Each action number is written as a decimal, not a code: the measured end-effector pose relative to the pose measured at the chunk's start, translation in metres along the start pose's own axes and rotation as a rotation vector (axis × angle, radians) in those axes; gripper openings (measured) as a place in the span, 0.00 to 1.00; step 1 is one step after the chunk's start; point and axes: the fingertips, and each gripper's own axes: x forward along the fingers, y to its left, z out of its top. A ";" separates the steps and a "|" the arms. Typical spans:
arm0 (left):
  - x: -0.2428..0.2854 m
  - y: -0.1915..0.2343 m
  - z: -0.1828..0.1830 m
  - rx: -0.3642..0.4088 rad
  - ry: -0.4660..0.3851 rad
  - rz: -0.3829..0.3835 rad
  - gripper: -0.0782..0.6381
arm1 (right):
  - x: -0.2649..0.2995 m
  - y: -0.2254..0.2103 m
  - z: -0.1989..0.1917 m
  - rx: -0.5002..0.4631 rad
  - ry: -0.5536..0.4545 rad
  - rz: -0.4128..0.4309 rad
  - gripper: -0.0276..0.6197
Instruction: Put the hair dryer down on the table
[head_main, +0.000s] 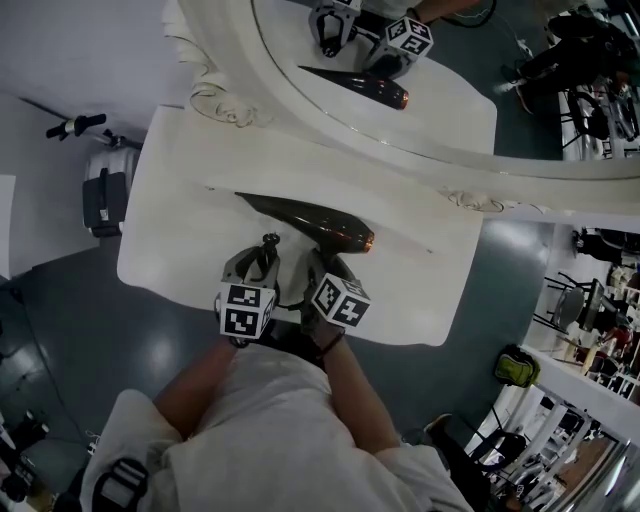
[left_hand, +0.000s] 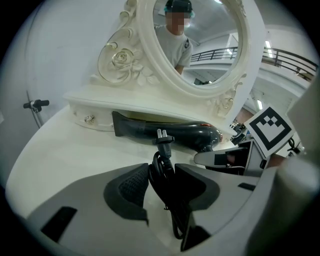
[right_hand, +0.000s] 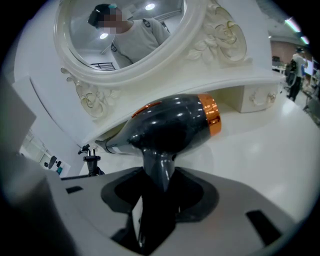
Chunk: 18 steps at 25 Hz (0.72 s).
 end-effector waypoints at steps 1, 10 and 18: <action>0.000 0.000 0.000 0.000 0.000 0.001 0.34 | 0.001 0.000 0.000 0.001 0.003 -0.001 0.34; 0.002 0.000 -0.001 -0.013 0.002 0.009 0.34 | 0.007 -0.005 -0.003 0.002 0.026 -0.009 0.34; 0.000 0.009 -0.003 -0.049 -0.010 0.021 0.34 | 0.014 -0.005 -0.005 -0.062 0.060 -0.035 0.34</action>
